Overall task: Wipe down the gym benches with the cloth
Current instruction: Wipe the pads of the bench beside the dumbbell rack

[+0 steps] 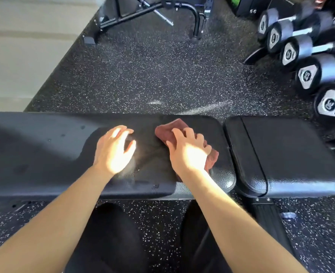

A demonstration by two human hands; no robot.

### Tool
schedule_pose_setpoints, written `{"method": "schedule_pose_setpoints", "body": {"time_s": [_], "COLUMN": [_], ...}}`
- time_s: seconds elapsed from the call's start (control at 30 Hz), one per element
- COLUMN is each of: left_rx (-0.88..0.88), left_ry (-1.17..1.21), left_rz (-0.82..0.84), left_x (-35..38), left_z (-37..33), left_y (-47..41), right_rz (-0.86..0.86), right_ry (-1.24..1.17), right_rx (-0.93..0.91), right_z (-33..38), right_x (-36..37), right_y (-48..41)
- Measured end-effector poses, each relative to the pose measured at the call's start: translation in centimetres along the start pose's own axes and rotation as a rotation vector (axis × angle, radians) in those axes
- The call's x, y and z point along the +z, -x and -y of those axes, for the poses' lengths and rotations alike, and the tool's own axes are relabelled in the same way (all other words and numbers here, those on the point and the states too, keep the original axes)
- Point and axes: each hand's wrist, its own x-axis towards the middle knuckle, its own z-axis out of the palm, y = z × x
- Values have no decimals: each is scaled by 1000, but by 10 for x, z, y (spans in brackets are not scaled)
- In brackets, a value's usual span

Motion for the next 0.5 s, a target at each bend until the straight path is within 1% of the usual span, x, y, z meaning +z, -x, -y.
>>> {"method": "schedule_pose_setpoints", "body": {"time_s": [0.1, 0.2, 0.3, 0.43, 0.5], "left_rx": [-56, -79, -89, -99, -91], "left_ry": [-2, -14, -17, -9, -20], "left_rz": [-65, -65, -55, -50, -52], "left_x": [5, 10, 9, 8, 8], "left_z": [10, 9, 10, 10, 10], "left_y": [-6, -7, -7, -8, -7], "right_rz": [-32, -27, -36, 19, 15], "right_ry": [-14, 7, 16, 0, -18], "right_rx": [-65, -31, -16, -11, -11], "right_z": [-3, 3, 12, 30, 35], "right_x": [7, 10, 14, 19, 22], "right_y": [19, 16, -2, -43, -59]}}
